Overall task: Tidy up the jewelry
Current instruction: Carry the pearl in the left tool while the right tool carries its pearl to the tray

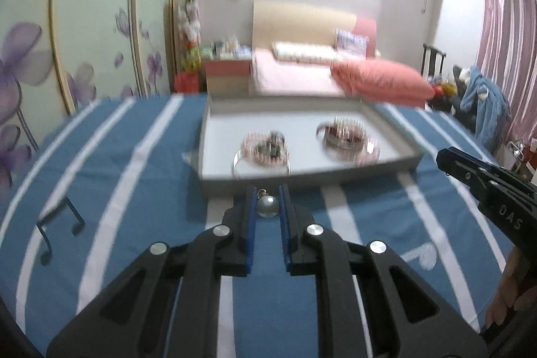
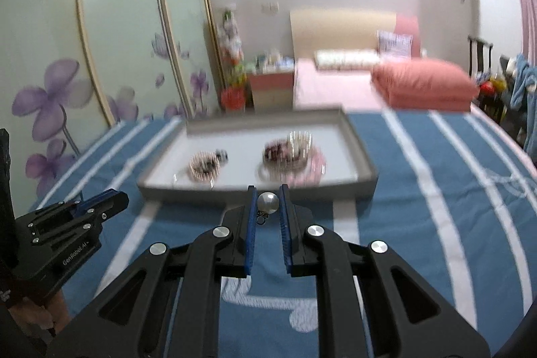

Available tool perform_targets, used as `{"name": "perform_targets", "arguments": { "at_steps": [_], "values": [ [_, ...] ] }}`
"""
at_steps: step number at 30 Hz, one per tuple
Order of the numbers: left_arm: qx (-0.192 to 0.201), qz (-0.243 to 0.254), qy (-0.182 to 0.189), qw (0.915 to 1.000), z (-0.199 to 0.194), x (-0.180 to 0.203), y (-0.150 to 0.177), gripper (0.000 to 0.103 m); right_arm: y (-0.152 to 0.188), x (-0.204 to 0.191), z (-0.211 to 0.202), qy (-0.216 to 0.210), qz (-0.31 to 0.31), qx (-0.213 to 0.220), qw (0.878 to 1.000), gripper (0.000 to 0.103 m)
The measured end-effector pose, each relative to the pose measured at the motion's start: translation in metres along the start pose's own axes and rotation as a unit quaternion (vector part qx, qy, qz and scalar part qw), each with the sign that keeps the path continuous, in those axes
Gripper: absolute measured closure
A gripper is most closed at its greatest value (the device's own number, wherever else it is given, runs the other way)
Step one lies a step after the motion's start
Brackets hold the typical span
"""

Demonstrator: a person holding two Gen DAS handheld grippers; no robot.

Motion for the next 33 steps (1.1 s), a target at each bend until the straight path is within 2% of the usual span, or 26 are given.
{"name": "perform_targets", "arguments": {
  "at_steps": [6, 12, 25, 33],
  "values": [
    [0.074, 0.011, -0.025, 0.9969, -0.023, 0.005, -0.023, 0.089, -0.021, -0.011, -0.025, 0.018, -0.024, 0.095, 0.995, 0.089],
    [0.109, 0.013, -0.041, 0.9931, -0.030, 0.011, -0.032, 0.089, -0.030, -0.016, -0.032, 0.036, -0.039, 0.146, 0.988, 0.089],
    [0.105, 0.015, -0.040, 0.9936, -0.017, 0.006, -0.037, 0.089, -0.034, -0.011, -0.019, 0.034, -0.032, 0.140, 0.989, 0.089],
    [0.091, 0.003, -0.028, 0.9955, 0.013, 0.000, -0.053, 0.089, -0.047, -0.003, 0.003, 0.033, -0.020, 0.134, 0.990, 0.089]
  ]
}}
Point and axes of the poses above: each gripper's, at about its wrist camera, not at the fingertips, and z roughly the way its jaws point, x to its right, y to its underside, the point moved 6 cm from there along z, roughly the way its jaws point, and after that the axes turned 2 degrees about z, right-handed, at the moved point
